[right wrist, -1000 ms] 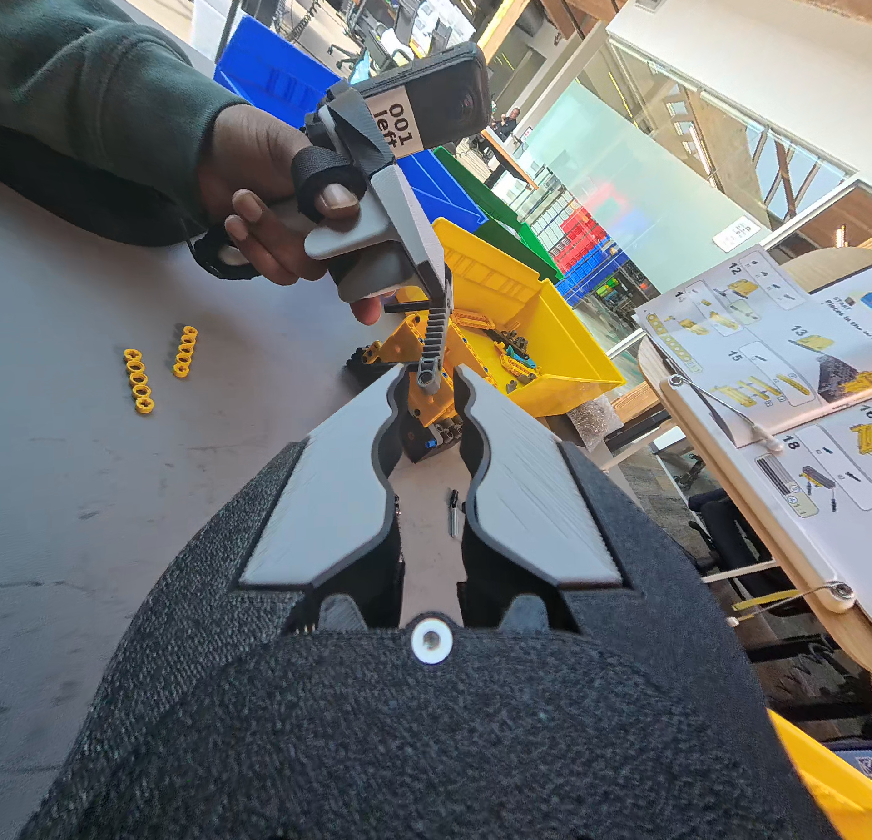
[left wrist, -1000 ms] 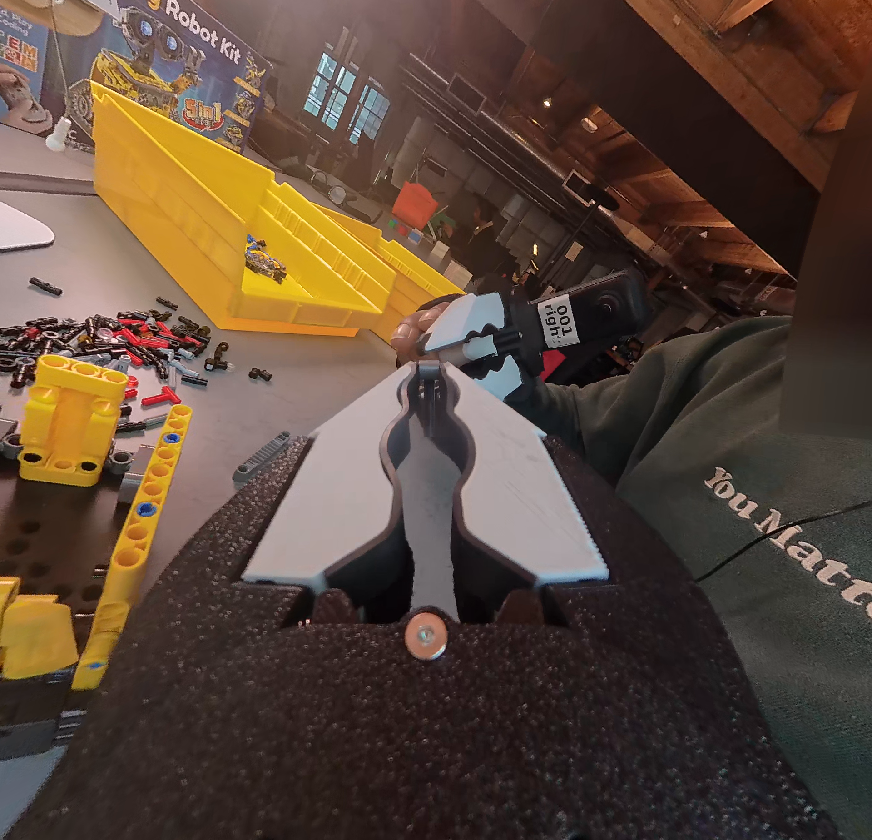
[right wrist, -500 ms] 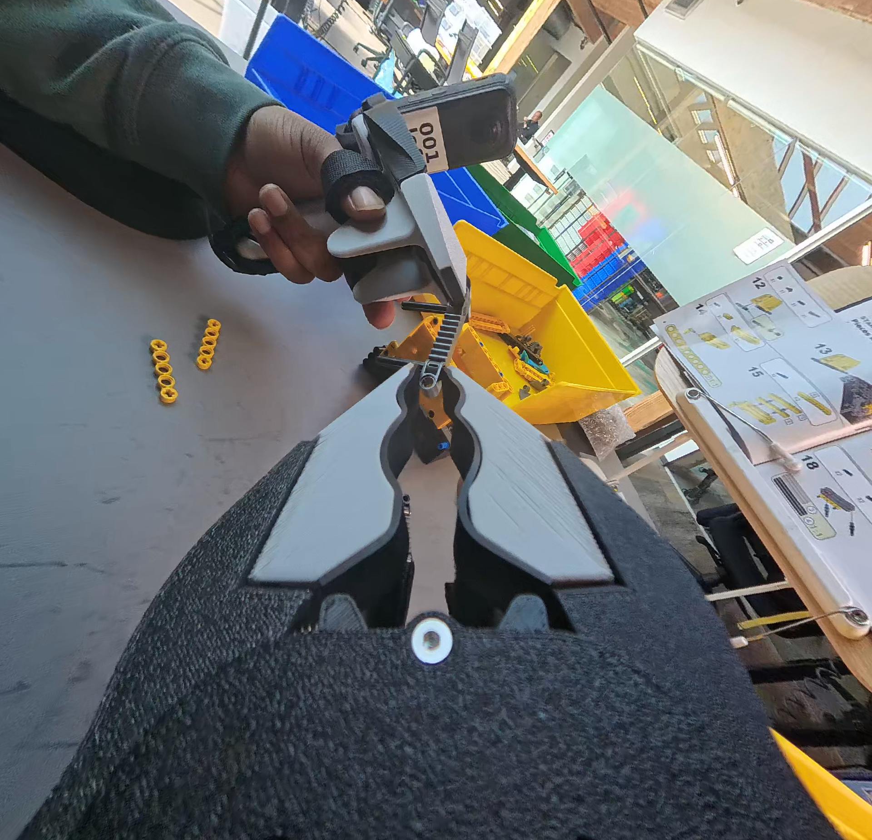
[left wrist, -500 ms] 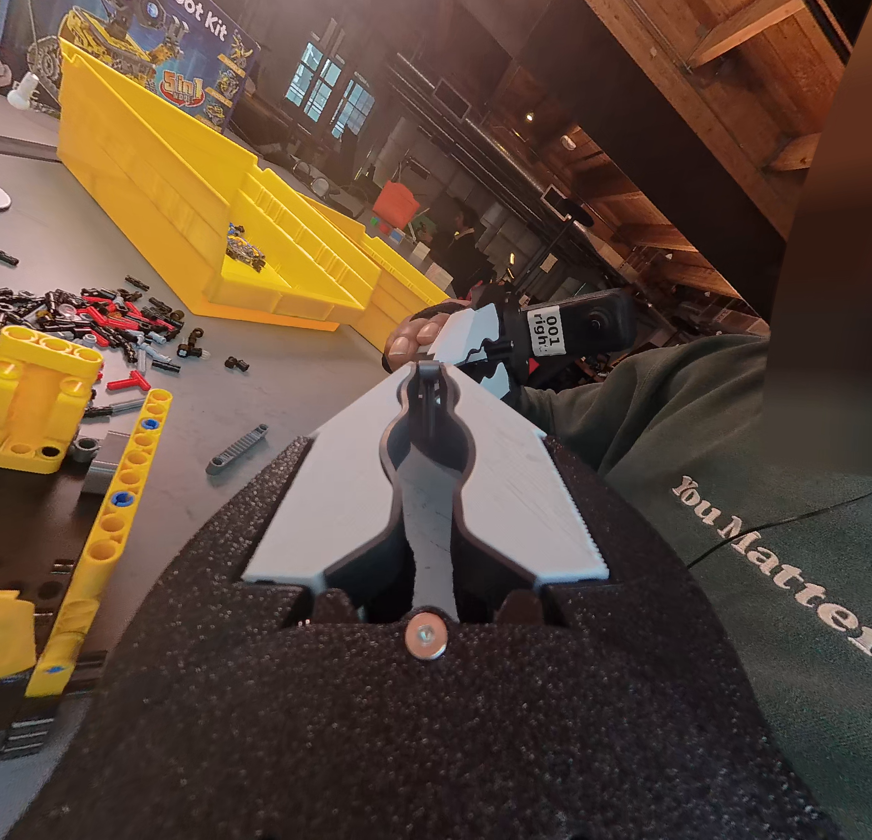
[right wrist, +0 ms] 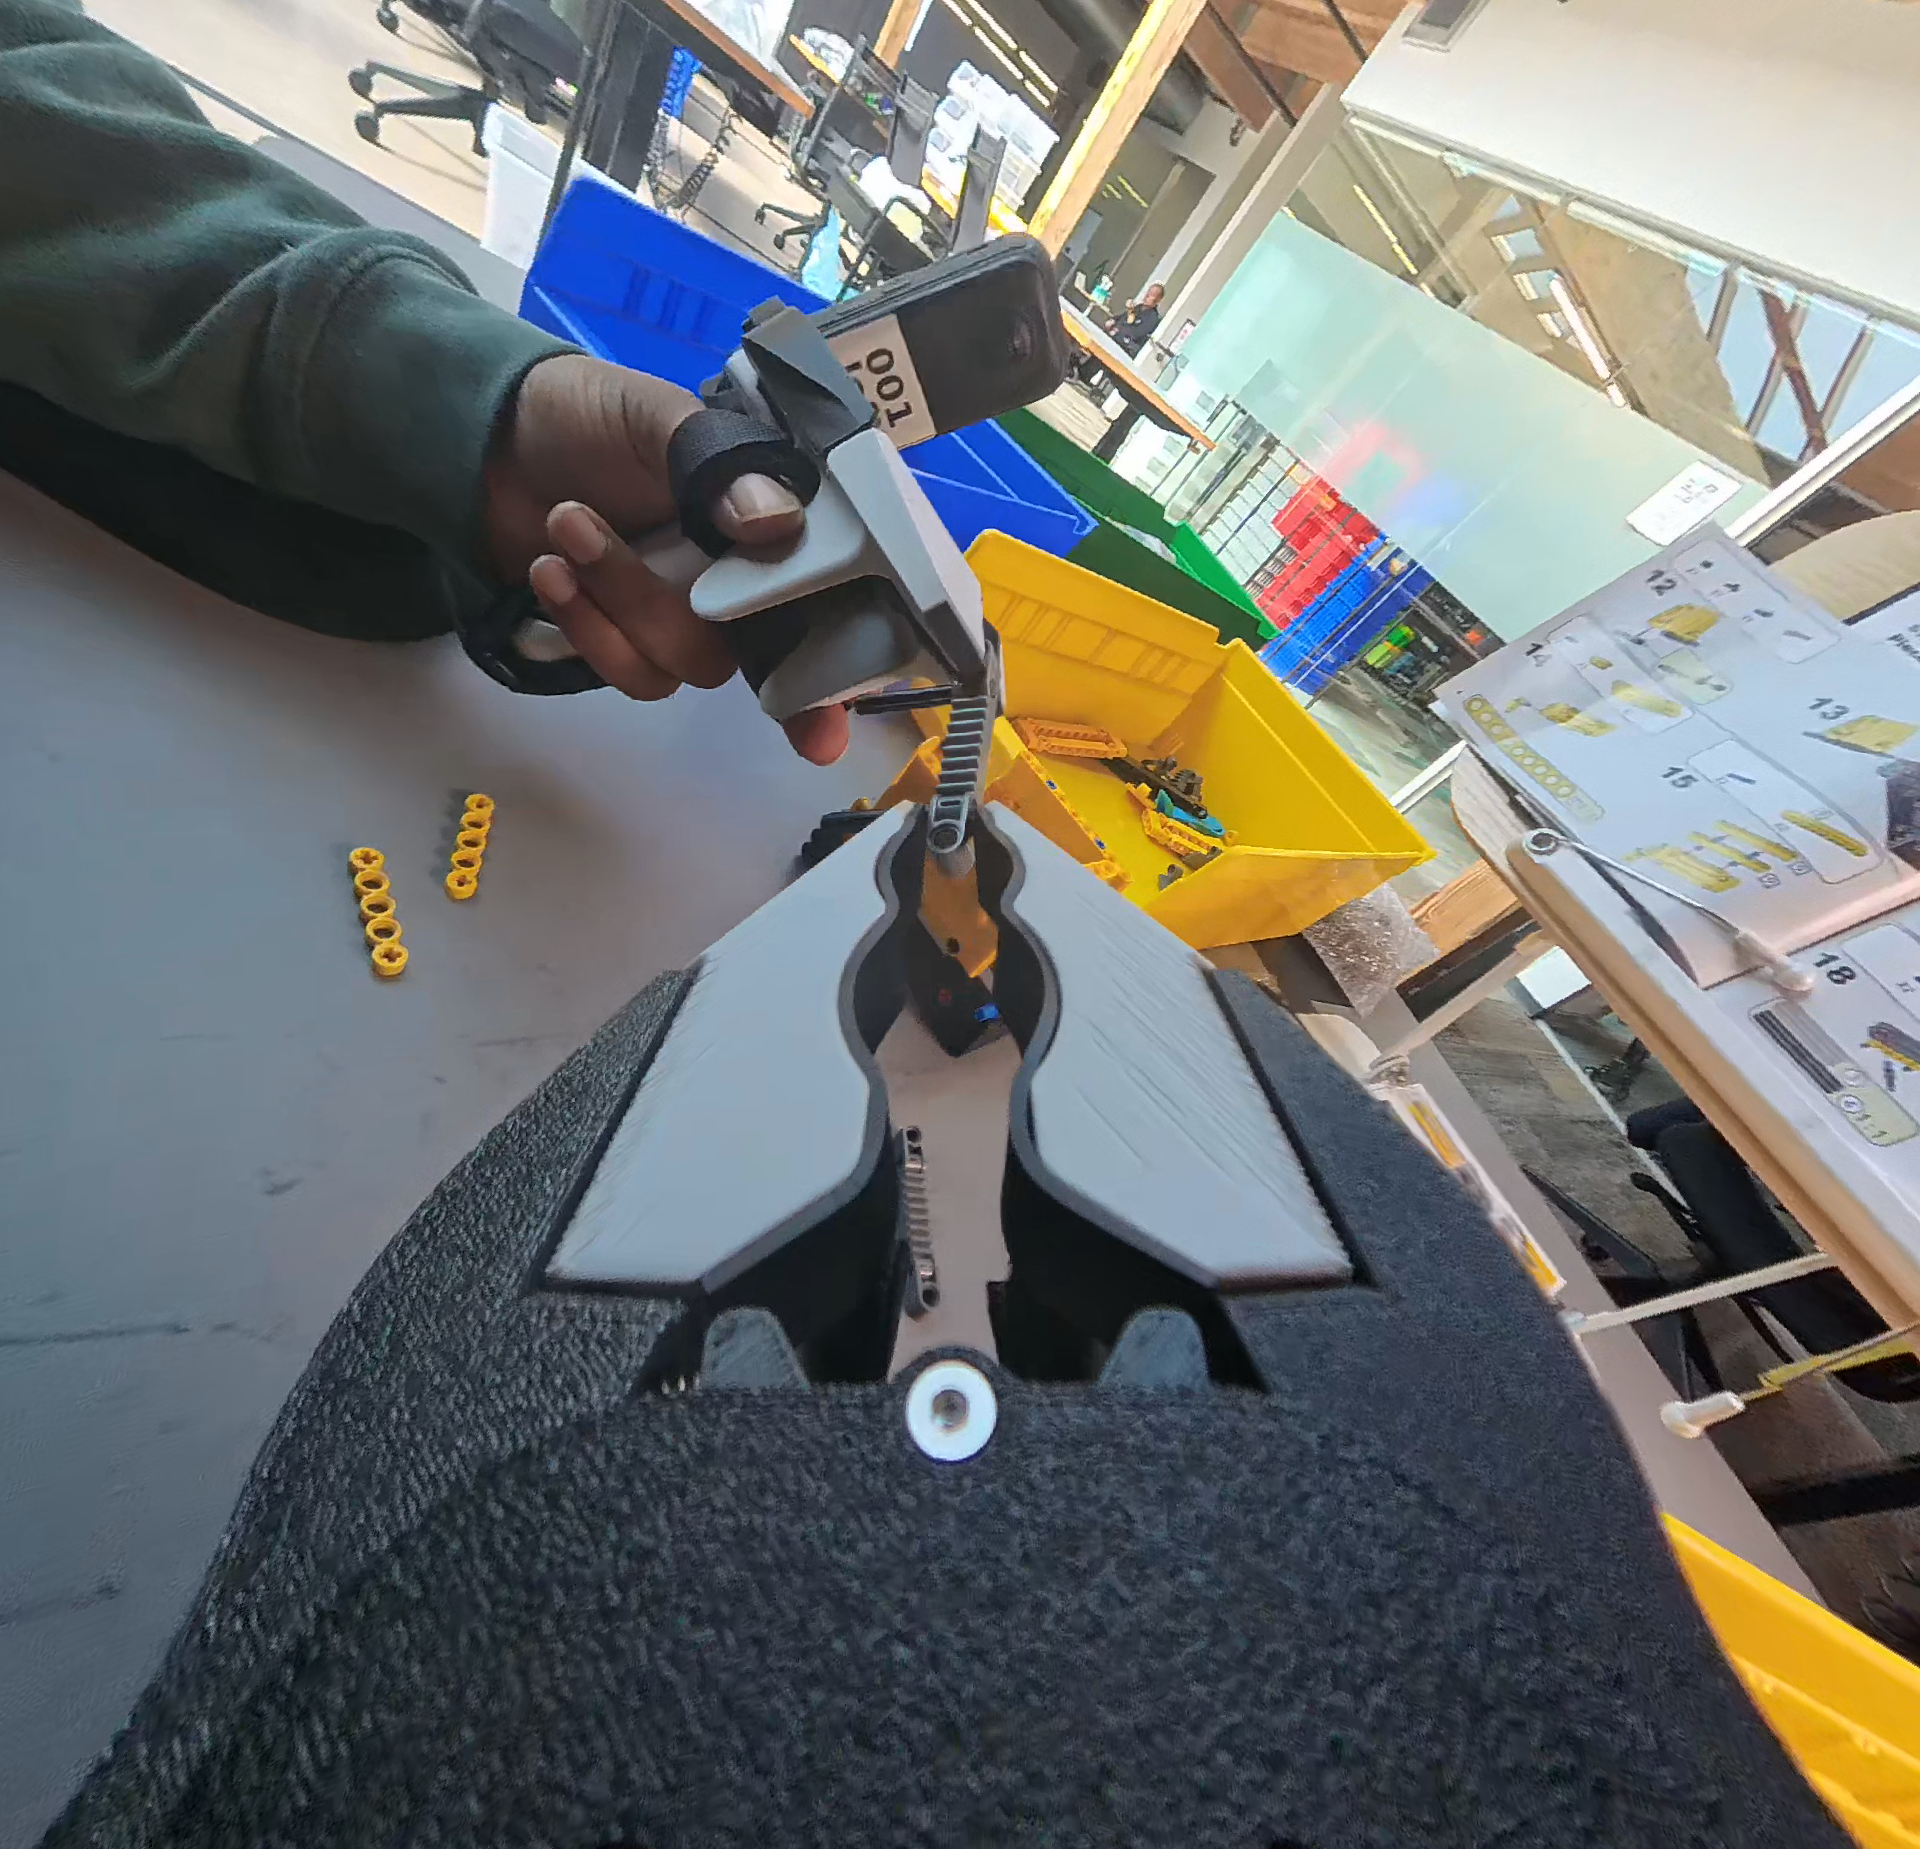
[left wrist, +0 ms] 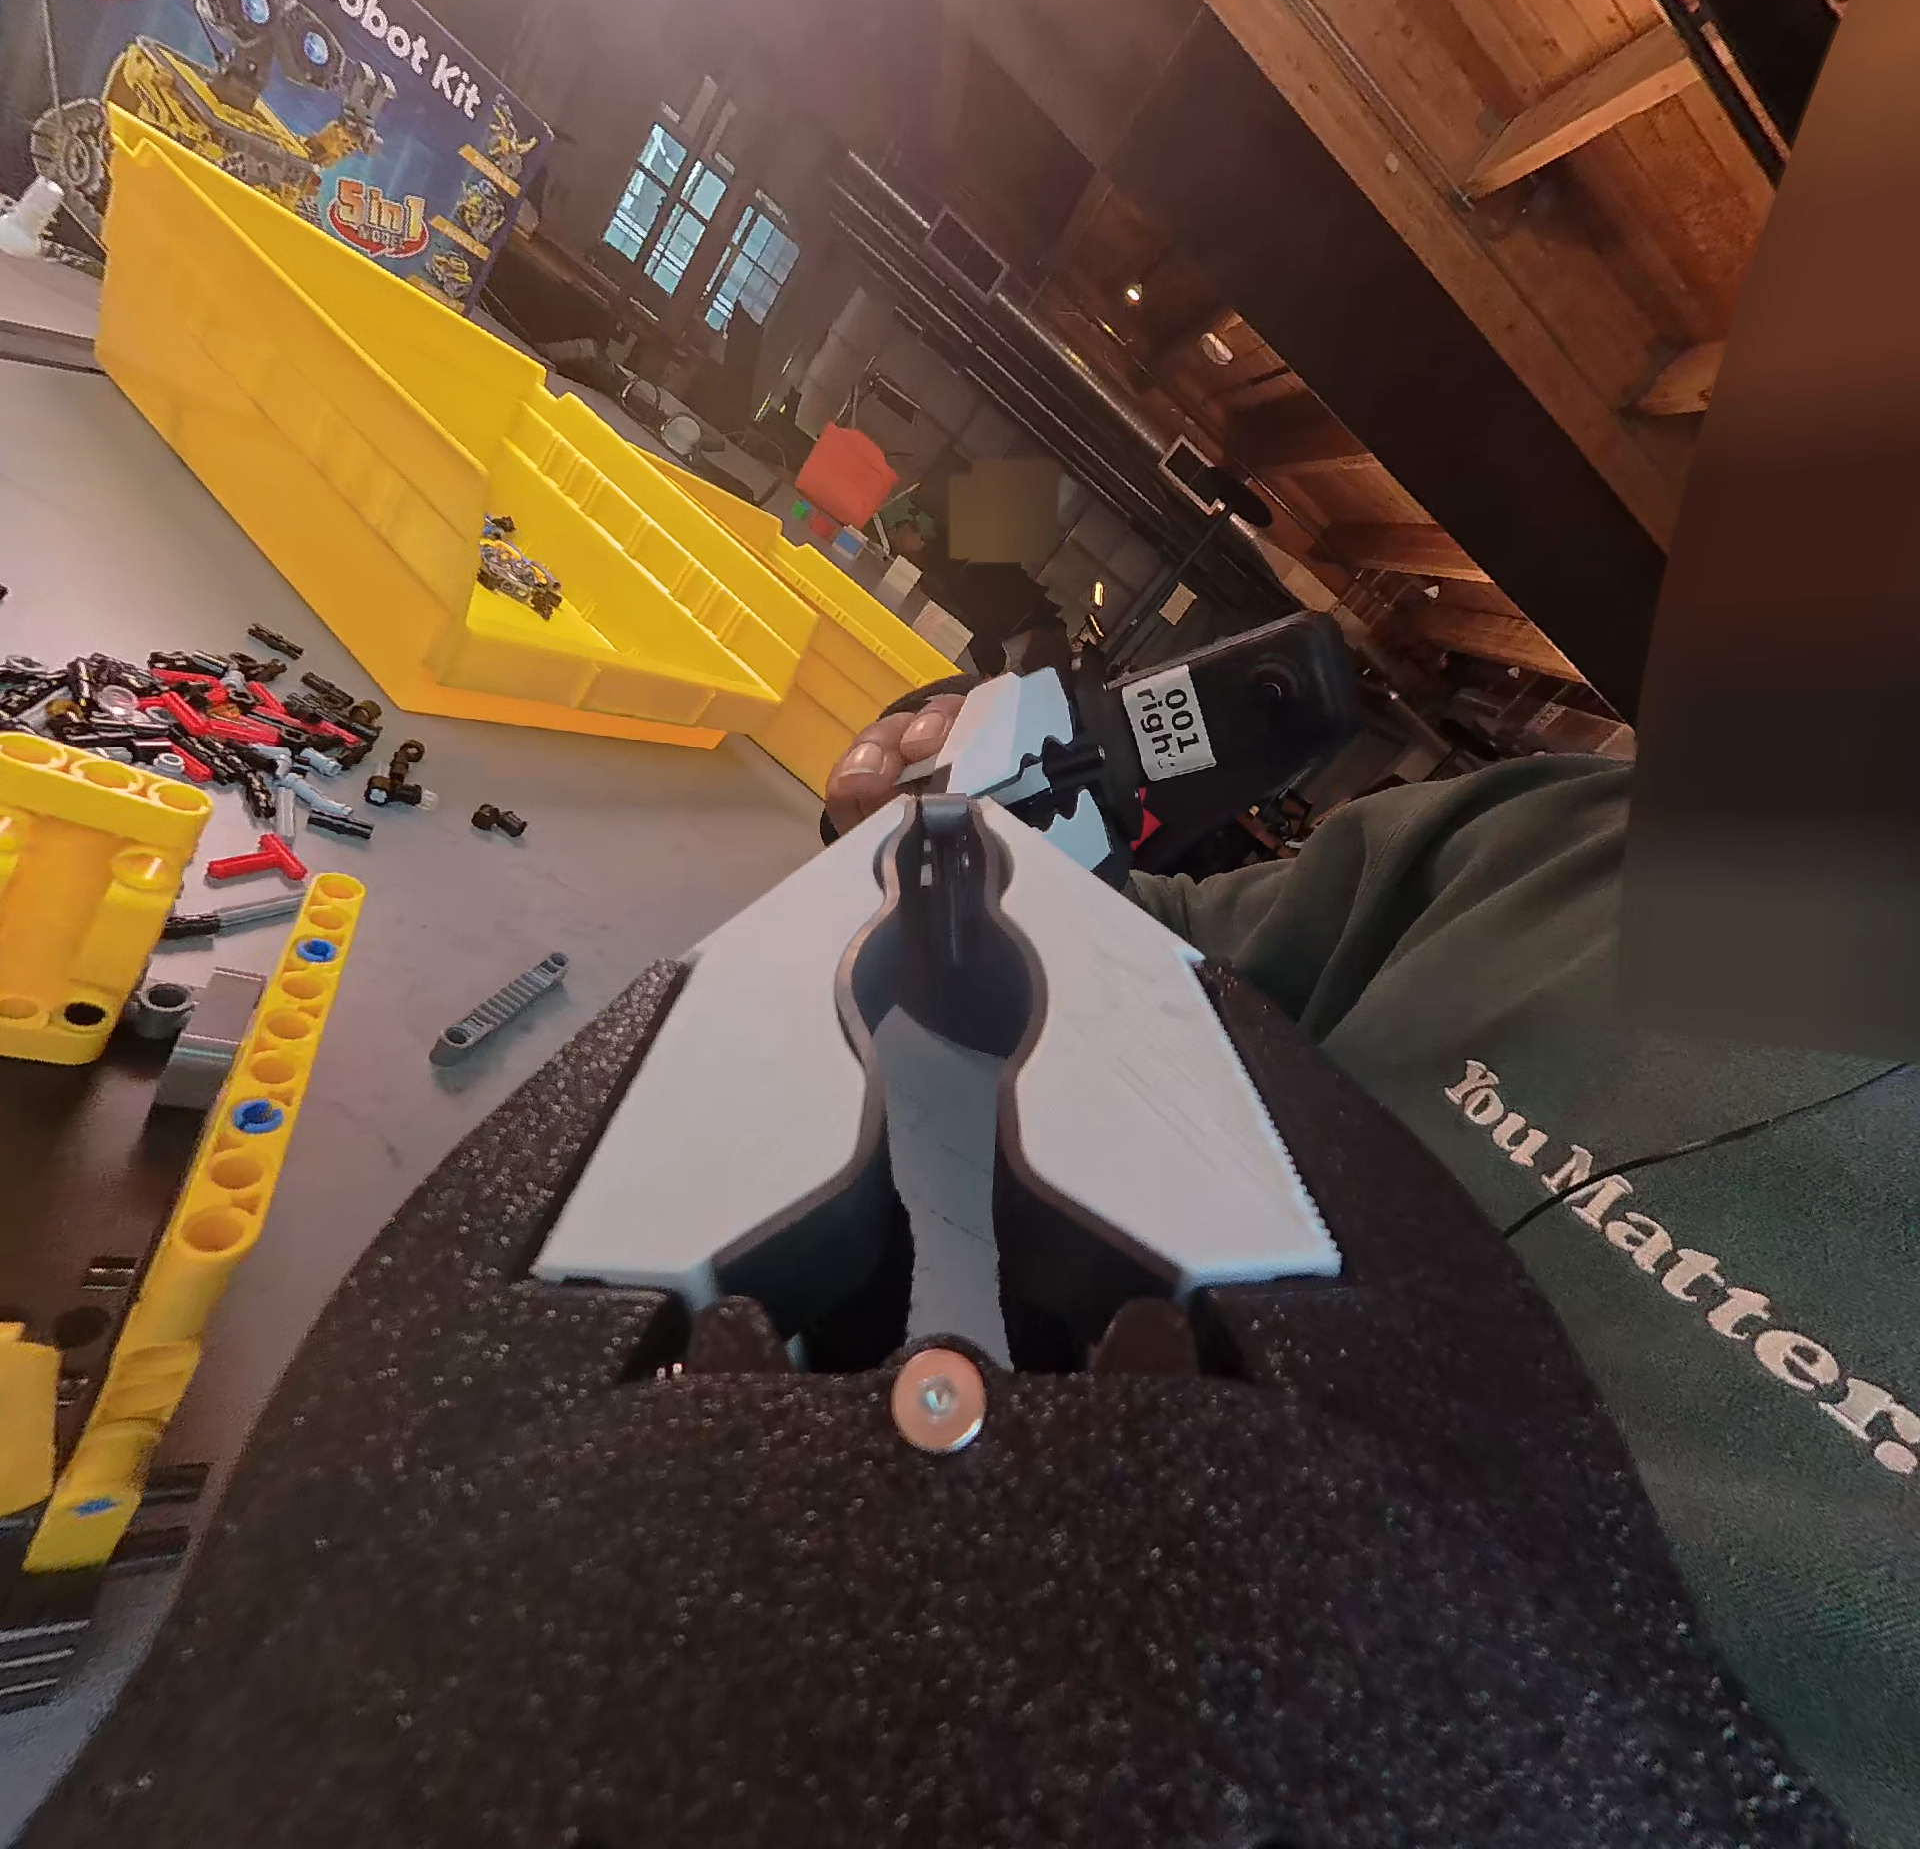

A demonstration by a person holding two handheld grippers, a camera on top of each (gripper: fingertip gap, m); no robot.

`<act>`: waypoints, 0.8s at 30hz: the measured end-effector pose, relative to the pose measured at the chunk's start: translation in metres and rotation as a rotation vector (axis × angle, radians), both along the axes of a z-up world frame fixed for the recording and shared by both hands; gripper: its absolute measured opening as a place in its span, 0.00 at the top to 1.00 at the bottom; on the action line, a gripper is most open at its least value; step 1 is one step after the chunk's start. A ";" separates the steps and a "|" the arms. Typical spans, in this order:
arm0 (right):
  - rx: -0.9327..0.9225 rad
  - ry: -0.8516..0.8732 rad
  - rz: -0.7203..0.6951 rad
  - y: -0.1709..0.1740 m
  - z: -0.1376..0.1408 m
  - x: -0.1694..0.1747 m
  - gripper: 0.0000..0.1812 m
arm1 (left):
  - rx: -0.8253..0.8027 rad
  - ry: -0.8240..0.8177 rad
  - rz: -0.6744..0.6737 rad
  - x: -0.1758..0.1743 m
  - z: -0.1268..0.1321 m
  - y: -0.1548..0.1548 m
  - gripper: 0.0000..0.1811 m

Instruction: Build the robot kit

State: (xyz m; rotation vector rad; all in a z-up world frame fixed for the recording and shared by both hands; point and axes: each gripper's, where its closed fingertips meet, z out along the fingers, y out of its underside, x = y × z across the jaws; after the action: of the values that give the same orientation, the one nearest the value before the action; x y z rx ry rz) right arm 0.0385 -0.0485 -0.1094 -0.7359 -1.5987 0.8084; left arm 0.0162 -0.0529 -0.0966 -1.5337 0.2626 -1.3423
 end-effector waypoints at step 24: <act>-0.202 -0.047 0.057 0.008 0.001 0.006 0.96 | 0.031 0.040 -0.002 -0.001 -0.002 0.000 0.95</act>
State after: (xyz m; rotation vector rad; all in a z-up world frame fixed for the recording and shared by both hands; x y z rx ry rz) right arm 0.0448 -0.0409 -0.1088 -0.8618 -1.6010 1.0115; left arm 0.0149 -0.0534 -0.0988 -1.5360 0.3082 -1.3043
